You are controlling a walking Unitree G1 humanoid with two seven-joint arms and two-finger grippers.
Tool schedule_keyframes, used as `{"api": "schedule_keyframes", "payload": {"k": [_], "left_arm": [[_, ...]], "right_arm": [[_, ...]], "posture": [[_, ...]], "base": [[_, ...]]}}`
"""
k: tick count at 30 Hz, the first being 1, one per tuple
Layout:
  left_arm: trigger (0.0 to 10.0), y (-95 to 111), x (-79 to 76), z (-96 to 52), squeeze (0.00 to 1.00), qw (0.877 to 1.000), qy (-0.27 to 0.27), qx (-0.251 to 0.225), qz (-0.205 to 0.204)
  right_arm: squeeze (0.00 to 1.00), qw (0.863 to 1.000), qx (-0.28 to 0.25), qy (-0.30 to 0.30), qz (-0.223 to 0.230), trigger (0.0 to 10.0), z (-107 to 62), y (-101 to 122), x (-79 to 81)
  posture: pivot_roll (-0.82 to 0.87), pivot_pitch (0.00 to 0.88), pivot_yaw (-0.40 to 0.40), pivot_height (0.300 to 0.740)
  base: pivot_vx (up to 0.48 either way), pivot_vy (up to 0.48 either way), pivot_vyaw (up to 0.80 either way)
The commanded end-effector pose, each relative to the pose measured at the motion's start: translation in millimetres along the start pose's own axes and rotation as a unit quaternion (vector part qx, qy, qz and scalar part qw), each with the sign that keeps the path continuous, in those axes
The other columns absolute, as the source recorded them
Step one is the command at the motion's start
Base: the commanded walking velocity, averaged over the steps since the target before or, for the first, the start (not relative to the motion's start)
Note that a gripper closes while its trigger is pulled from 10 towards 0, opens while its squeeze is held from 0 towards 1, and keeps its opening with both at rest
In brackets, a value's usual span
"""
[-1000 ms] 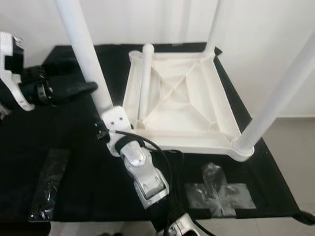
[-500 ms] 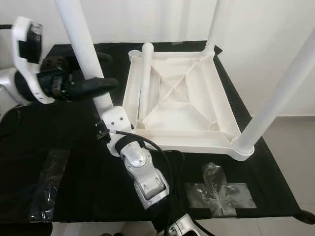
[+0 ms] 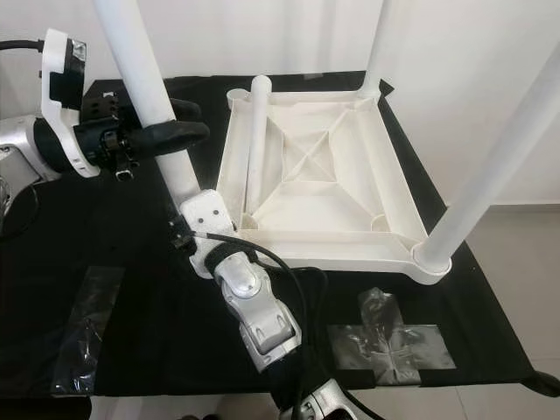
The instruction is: Building children table
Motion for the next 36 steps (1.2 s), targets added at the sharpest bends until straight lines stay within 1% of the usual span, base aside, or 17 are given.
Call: {"api": "schedule_keyframes", "payload": {"k": [1, 3, 4, 5, 9, 10, 11, 12, 15, 21, 22, 23, 24, 27, 28, 35, 36], "left_arm": [[0.0, -10, -15.7, 5.4, 0.00, 0.999, -0.050, 0.020, -0.011], [0.0, -9, -15.2, 4.7, 0.00, 0.998, -0.053, 0.021, -0.012], [0.0, -9, -15.2, 4.7, 0.00, 0.998, -0.053, 0.021, -0.012], [0.0, -9, -15.2, 4.7, 0.00, 0.998, -0.054, 0.020, -0.012], [0.0, -9, -15.8, 5.2, 0.00, 0.998, -0.057, 0.020, -0.013], [0.0, -10, -17.1, 7.8, 0.00, 0.998, -0.063, 0.017, -0.012], [0.0, -10, -17.1, 7.8, 0.00, 0.998, -0.063, 0.017, -0.012], [0.0, -10, -18.0, 9.1, 0.00, 0.998, -0.067, 0.015, -0.013], [0.0, -11, -18.8, 10.3, 0.00, 0.997, -0.070, 0.015, -0.014], [0.0, -12, -20.5, 11.2, 0.00, 0.997, -0.077, 0.017, -0.016], [0.0, -12, -21.1, 11.6, 0.00, 0.997, -0.080, 0.017, -0.017], [0.0, -12, -21.1, 11.6, 0.00, 0.997, -0.080, 0.017, -0.017], [0.0, -13, -21.5, 12.0, 0.00, 0.996, -0.082, 0.018, -0.017], [0.0, -13, -21.5, 12.0, 0.00, 0.996, -0.082, 0.018, -0.017], [0.0, -12, -22.0, 12.4, 0.00, 0.996, -0.083, 0.018, -0.017], [0.0, -11, -22.9, 12.8, 0.00, 0.996, -0.088, 0.016, -0.014], [10.0, -13, -18.9, 14.2, 1.00, 0.997, -0.075, 0.017, -0.030]], "right_arm": [[1.00, 1.000, 0.008, -0.021, 0.016, 10.0, 4.7, 0, -9.6], [1.00, 0.995, -0.065, 0.074, 0.022, 10.0, 9.4, 49, -16.5], [1.00, 0.995, -0.065, 0.074, 0.022, 10.0, 9.4, 49, -16.5], [1.00, 0.987, -0.095, 0.127, 0.015, 10.0, 8.2, 72, -17.8], [1.00, 0.977, -0.107, 0.183, -0.013, 10.0, 5.7, 89, -21.0], [1.00, 0.954, -0.079, 0.268, -0.109, 10.0, 1.8, 102, -33.1], [1.00, 0.954, -0.079, 0.268, -0.109, 10.0, 1.8, 102, -33.1], [0.00, 0.938, -0.054, 0.308, -0.150, 10.0, -0.9, 103, -38.2], [0.00, 0.921, -0.029, 0.350, -0.170, 10.0, -4.0, 102, -41.3], [0.00, 0.917, -0.035, 0.376, -0.129, 10.0, 1.8, 110, -39.1], [0.00, 0.914, -0.040, 0.389, -0.106, 4.6, 4.6, 113, -36.9], [0.00, 0.914, -0.040, 0.389, -0.106, 4.6, 4.6, 113, -36.9], [0.00, 0.912, -0.043, 0.399, -0.089, 1.4, 6.7, 115, -34.8], [0.00, 0.912, -0.043, 0.399, -0.089, 1.4, 6.7, 115, -34.8], [0.00, 0.908, -0.041, 0.410, -0.074, 0.0, 8.0, 115, -32.5], [0.00, 0.901, -0.030, 0.429, -0.059, 0.0, 9.0, 110, -30.9], [0.00, 0.904, -0.026, 0.423, -0.056, 0.0, 9.7, 105, -32.8]], "posture": [[0.02, 0.130, 0.047, 0.740], [0.02, 0.133, 0.054, 0.740], [0.02, 0.133, 0.054, 0.740], [0.02, 0.133, 0.055, 0.740], [0.01, 0.133, 0.056, 0.740], [0.00, 0.133, 0.060, 0.740], [0.00, 0.133, 0.060, 0.740], [0.00, 0.134, 0.062, 0.740], [0.00, 0.134, 0.065, 0.740], [0.01, 0.134, 0.069, 0.740], [0.01, 0.132, 0.070, 0.740], [0.01, 0.132, 0.070, 0.740], [0.02, 0.133, 0.070, 0.740], [0.02, 0.133, 0.070, 0.740], [0.02, 0.132, 0.069, 0.740], [0.02, 0.131, 0.070, 0.740], [0.01, 0.129, 0.071, 0.740]], "base": [[0.000, 0.000, 0.00], [0.000, 0.000, 0.00], [0.000, 0.000, 0.00], [0.000, 0.000, 0.00], [0.000, 0.000, 0.00], [0.000, 0.000, 0.00], [0.000, 0.000, 0.00], [0.000, 0.000, 0.00], [0.000, 0.000, 0.00], [0.000, 0.000, 0.00], [0.000, 0.000, 0.00], [0.000, 0.000, 0.00], [0.000, 0.000, 0.00], [0.000, 0.000, 0.00], [0.000, 0.000, 0.00], [0.000, 0.000, 0.00], [0.000, 0.000, 0.00]]}}
Point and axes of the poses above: a point about 5 cm out from each wrist's last joint towards the gripper, its own z axis pointing out of the wrist towards the gripper, its own y axis along the axis of the wrist's last joint, x = y × z, the point moved 5 cm from there along z, pointing out of the wrist towards the gripper, and after that the axes turned 6 degrees about z, right-handed, at the moved point
